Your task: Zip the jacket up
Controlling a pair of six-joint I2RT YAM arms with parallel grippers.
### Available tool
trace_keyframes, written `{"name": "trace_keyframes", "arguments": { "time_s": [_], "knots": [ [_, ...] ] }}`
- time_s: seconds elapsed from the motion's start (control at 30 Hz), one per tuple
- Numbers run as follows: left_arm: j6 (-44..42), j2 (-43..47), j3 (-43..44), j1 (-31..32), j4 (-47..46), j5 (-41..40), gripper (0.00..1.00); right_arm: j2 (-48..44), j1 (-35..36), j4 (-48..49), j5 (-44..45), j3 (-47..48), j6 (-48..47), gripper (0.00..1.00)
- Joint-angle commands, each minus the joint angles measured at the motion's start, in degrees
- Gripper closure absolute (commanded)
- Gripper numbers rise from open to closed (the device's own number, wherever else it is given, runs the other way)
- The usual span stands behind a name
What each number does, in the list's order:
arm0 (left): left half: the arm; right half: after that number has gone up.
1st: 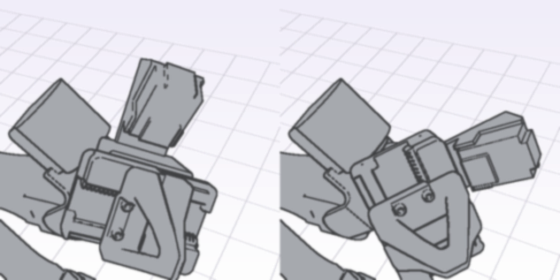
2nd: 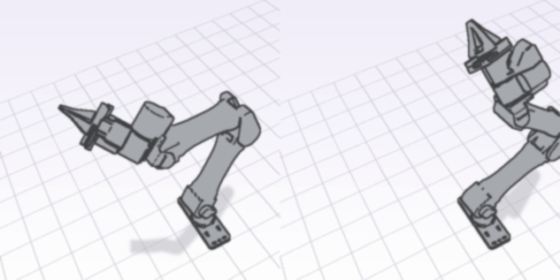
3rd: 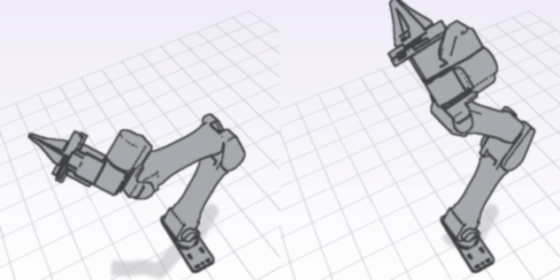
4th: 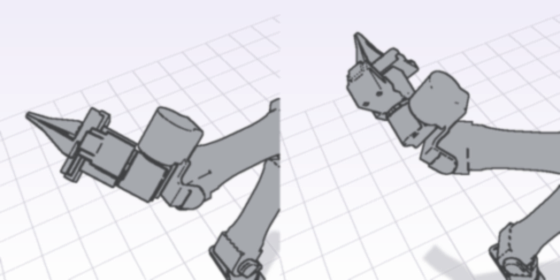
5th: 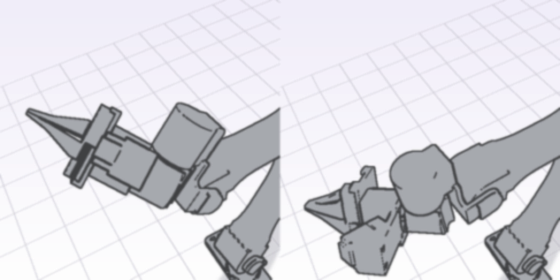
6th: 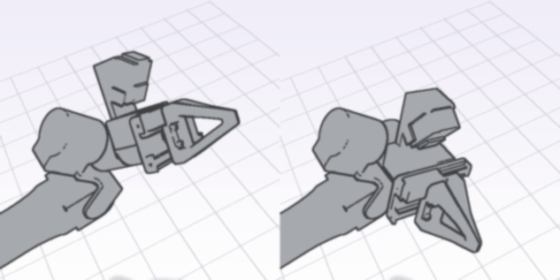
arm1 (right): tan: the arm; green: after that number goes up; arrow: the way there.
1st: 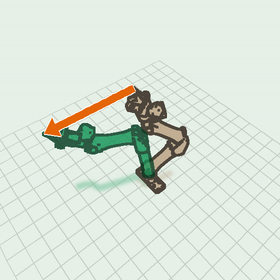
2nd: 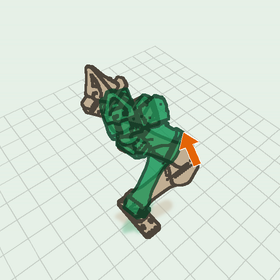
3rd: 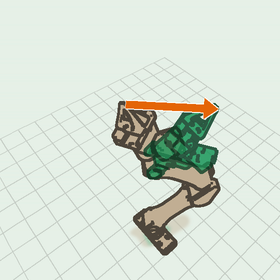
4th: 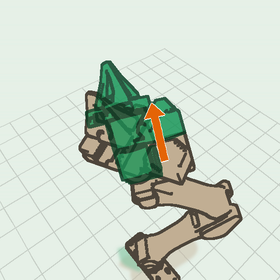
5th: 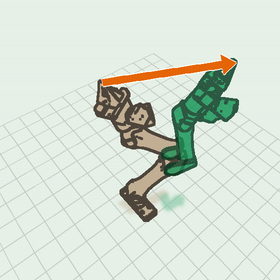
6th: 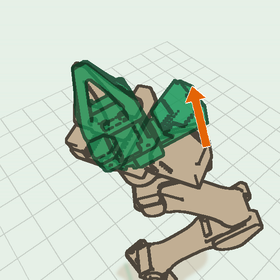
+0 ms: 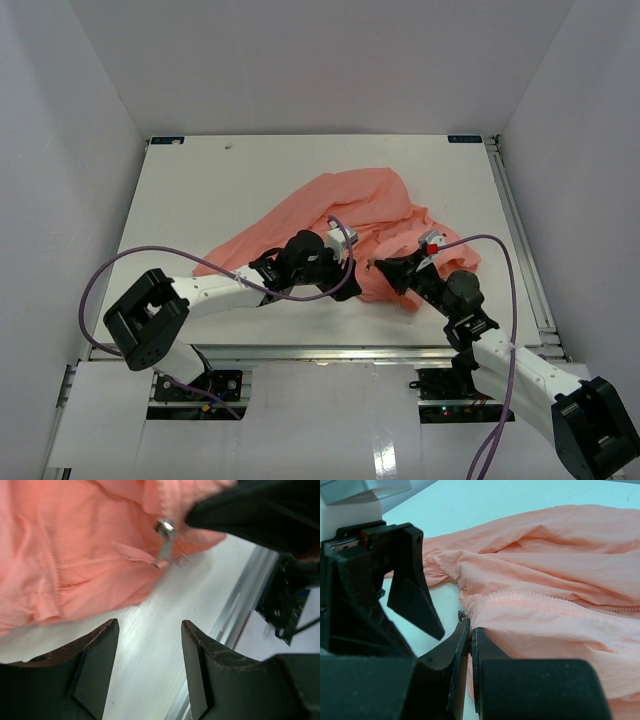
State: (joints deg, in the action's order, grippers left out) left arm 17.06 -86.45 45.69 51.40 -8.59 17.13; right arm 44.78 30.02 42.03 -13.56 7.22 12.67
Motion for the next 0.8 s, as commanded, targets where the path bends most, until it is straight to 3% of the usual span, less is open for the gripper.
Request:
{"name": "trace_keyframes", "arguments": {
  "time_s": [0.0,0.2,0.5,0.77],
  "knots": [
    [1.0,2.0,7.6,0.0,9.5,-13.6,0.36,-2.6,-0.1,-0.3,0.9,2.5,-0.4,0.92],
    [1.1,-3.2,18.0,-0.1,23.1,-27.5,0.38,-3.9,-0.1,-1.3,2.5,1.6,-0.1,0.92],
    [-8.6,-7.7,22.1,-0.1,29.0,-19.7,0.4,-7.0,-0.1,-2.9,4.2,0.4,0.1,0.92],
    [-11.3,-12.7,26.5,-0.1,32.1,-20.5,0.41,-9.1,-0.2,-4.3,5.0,-0.2,-0.2,0.92]
  ]
}}
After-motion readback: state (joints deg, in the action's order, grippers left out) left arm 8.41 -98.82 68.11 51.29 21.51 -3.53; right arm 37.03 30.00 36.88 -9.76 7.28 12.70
